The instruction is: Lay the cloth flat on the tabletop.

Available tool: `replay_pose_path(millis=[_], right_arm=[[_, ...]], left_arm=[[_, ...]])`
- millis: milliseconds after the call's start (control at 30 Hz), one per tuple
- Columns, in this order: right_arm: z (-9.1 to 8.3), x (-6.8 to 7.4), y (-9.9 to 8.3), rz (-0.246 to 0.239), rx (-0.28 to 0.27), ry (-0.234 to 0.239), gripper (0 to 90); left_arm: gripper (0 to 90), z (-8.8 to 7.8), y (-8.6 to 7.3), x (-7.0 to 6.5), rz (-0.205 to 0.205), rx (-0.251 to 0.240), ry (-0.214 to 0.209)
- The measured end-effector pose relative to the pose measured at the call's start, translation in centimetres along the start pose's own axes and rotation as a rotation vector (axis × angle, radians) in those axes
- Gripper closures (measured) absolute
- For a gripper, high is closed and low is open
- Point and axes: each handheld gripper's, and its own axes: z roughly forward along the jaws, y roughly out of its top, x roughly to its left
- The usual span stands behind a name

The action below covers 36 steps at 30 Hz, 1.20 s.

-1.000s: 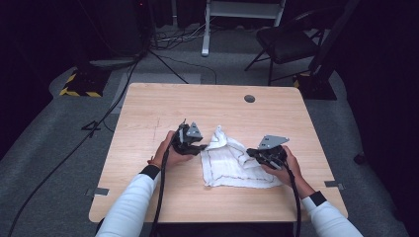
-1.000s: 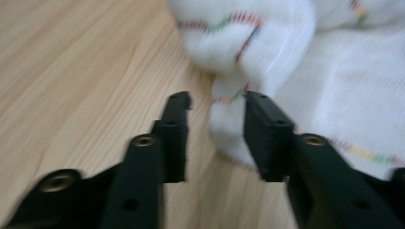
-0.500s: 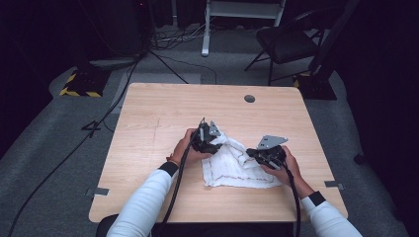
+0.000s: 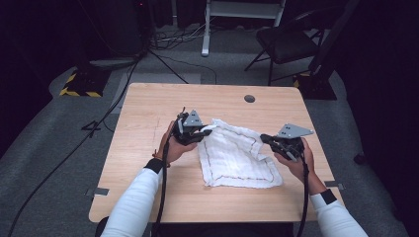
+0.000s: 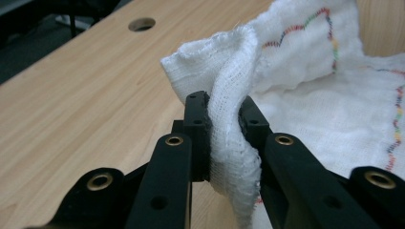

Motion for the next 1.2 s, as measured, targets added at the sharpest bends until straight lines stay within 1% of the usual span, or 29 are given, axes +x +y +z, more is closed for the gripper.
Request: replay_pose_path(millis=[33, 67, 100, 133, 167, 267, 300, 333, 400, 433, 500, 533, 567, 600, 633, 700, 767, 800, 833, 867, 900, 933, 967, 1000, 1067, 1100, 1133, 1167, 1200], right_arm=[[0.0, 0.0, 0.0, 0.000, 0.000, 0.000, 88.2], [-0.6, -0.3, 0.3, 0.001, -0.018, -0.017, 88.3], [-0.9, -0.4, 0.5, -0.001, -0.026, -0.026, 88.3], [-0.9, -0.4, 0.5, -0.001, -0.026, -0.026, 88.3], [-1.7, -0.7, 0.8, 0.007, -0.040, -0.042, 88.4], [-2.4, -1.0, 1.1, 0.013, -0.054, -0.055, 88.4], [-3.3, -1.1, 1.6, 0.014, -0.069, -0.071, 88.5], [-3.6, -1.1, 1.7, 0.012, -0.071, -0.077, 88.5], [-4.4, -1.1, 2.0, 0.008, -0.085, -0.082, 88.5], [-4.9, -1.0, 2.1, 0.006, -0.088, -0.082, 88.5], [-5.2, -0.9, 2.2, 0.002, -0.090, -0.088, 88.5], [-6.0, -0.8, 2.5, 0.002, -0.103, -0.082, 88.5], [-6.0, -0.8, 2.5, 0.002, -0.103, -0.082, 88.5], [-6.6, -0.4, 2.7, -0.005, -0.108, -0.087, 88.5], [-6.8, -0.4, 2.8, -0.007, -0.110, -0.087, 88.5], [-7.1, -0.2, 2.9, -0.009, -0.112, -0.090, 88.5], [-8.0, 0.1, 3.4, -0.016, -0.131, -0.090, 88.5], [-8.0, 0.1, 3.4, -0.016, -0.131, -0.090, 88.5], [-8.7, 0.2, 3.9, -0.020, -0.143, -0.091, 88.5], [-9.0, 0.3, 4.1, -0.025, -0.150, -0.091, 88.5], [-9.4, 0.4, 4.3, -0.027, -0.157, -0.089, 88.5], [-9.7, 0.5, 4.5, -0.030, -0.164, -0.090, 88.5], [-9.7, 0.5, 4.5, -0.030, -0.164, -0.090, 88.5], [-10.5, 0.8, 5.0, -0.030, -0.187, -0.086, 88.5], [-10.8, 0.8, 5.4, -0.036, -0.202, -0.085, 88.5], [-10.8, 0.8, 5.4, -0.036, -0.202, -0.085, 88.5], [-10.8, 0.8, 5.7, -0.039, -0.205, -0.088, 88.5], [-10.6, 0.6, 6.0, -0.046, -0.202, -0.094, 88.5], [-9.7, 0.1, 6.6, -0.052, -0.188, -0.108, 88.5]], left_arm=[[78.4, 0.0, 0.0, 0.0, 0.000, 0.000, 0.000], [78.4, -0.7, 0.3, -0.2, 0.008, -0.014, -0.006], [78.3, -0.9, 0.4, -0.3, 0.006, -0.023, -0.018], [77.8, -0.9, 0.4, -0.3, 0.006, -0.023, -0.018], [77.1, -1.3, 0.5, -0.4, 0.001, -0.034, -0.025], [76.0, -1.6, 0.6, -0.5, -0.003, -0.048, -0.030], [77.8, -2.2, 0.7, -0.5, -0.003, -0.063, -0.024], [78.3, -2.2, 0.7, -0.5, -0.003, -0.063, -0.024], [83.6, -2.9, 0.9, -0.7, -0.004, -0.085, -0.030], [85.4, -3.6, 1.1, -1.2, 0.030, -0.082, -0.011], [86.8, -4.0, 1.2, -1.4, 0.037, -0.091, -0.010], [87.3, -4.3, 1.3, -1.5, 0.041, -0.105, -0.025], [87.3, -4.6, 1.5, -1.7, 0.056, -0.104, -0.025], [87.6, -4.8, 1.6, -2.0, 0.072, -0.103, -0.019], [87.6, -5.3, 1.9, -2.2, 0.080, -0.109, -0.009], [87.6, -5.6, 2.0, -2.4, 0.083, -0.114, -0.001], [87.6, -6.8, 2.5, -2.7, 0.087, -0.133, 0.002], [87.6, -6.8, 2.5, -2.7, 0.087, -0.133, 0.002], [87.6, -7.2, 2.7, -2.8, 0.086, -0.139, 0.007], [87.6, -8.3, 3.2, -3.0, 0.095, -0.160, 0.013], [87.6, -8.7, 3.4, -3.1, 0.100, -0.167, 0.019], [87.6, -9.2, 3.6, -3.3, 0.103, -0.176, 0.021], [87.6, -9.2, 3.6, -3.3, 0.103, -0.176, 0.021], [87.6, -10.0, 4.1, -3.5, 0.117, -0.189, 0.035], [87.6, -10.7, 4.4, -3.4, 0.119, -0.208, 0.046], [87.6, -10.7, 4.4, -3.4, 0.119, -0.208, 0.046], [87.6, -10.8, 4.6, -3.1, 0.118, -0.209, 0.057], [87.6, -11.0, 4.9, -2.8, 0.113, -0.208, 0.062], [87.6, -10.9, 5.1, -2.4, 0.104, -0.206, 0.066]])
